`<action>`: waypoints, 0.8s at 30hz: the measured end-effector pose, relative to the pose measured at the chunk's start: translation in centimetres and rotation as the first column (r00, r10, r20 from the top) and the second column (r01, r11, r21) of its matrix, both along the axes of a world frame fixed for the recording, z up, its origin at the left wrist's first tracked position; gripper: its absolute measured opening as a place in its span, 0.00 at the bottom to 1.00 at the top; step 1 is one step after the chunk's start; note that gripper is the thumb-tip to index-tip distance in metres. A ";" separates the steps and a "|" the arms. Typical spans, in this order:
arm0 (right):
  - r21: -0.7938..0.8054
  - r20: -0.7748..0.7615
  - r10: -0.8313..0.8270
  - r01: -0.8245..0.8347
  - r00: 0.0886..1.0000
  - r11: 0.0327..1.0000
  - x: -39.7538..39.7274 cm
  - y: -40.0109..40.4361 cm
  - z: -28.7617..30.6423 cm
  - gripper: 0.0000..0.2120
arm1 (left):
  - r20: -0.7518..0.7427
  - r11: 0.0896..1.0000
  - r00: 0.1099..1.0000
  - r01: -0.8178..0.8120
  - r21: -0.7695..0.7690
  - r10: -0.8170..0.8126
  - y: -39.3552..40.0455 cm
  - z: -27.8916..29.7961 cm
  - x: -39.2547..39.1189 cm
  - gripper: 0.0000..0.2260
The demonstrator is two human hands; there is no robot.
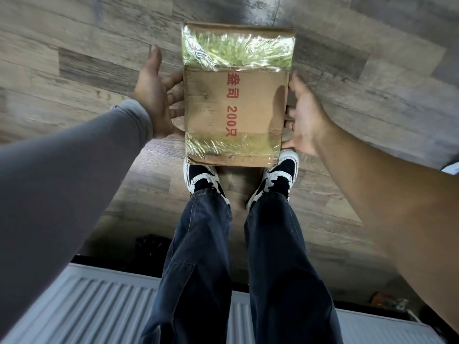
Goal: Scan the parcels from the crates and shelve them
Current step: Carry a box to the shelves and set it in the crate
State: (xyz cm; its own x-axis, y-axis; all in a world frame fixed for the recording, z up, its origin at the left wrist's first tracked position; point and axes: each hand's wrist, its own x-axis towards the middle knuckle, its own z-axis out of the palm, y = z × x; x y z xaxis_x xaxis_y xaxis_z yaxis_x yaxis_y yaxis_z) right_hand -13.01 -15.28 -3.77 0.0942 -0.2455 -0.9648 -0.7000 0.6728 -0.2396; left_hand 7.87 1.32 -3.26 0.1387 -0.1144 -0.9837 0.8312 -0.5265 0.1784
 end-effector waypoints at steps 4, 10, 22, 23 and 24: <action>0.011 0.010 -0.030 0.030 1.000 0.999 -0.8 -1.2 4.7 0.29 | -0.007 0.999 0.999 0.038 -0.012 -0.038 -0.6 3.9 -0.2 0.33; -0.005 0.044 -0.059 0.059 0.997 0.998 -0.2 -4.2 16.6 0.34 | -0.010 0.995 1.000 0.016 -0.102 -0.017 -3.0 13.4 0.5 0.32; -0.110 0.146 -0.128 0.145 0.981 0.983 1.7 -9.2 42.6 0.37 | 0.090 0.969 0.990 0.128 -0.213 -0.111 -9.5 37.6 4.0 0.34; -0.127 0.159 -0.132 0.153 0.978 0.980 1.8 -9.4 44.5 0.37 | 0.104 0.963 0.987 0.146 -0.227 -0.125 -10.1 39.6 4.2 0.35; -0.145 0.170 -0.136 0.161 0.976 0.976 1.9 -9.7 46.4 0.36 | 0.122 0.958 0.983 0.164 -0.234 -0.139 -10.7 41.5 4.5 0.34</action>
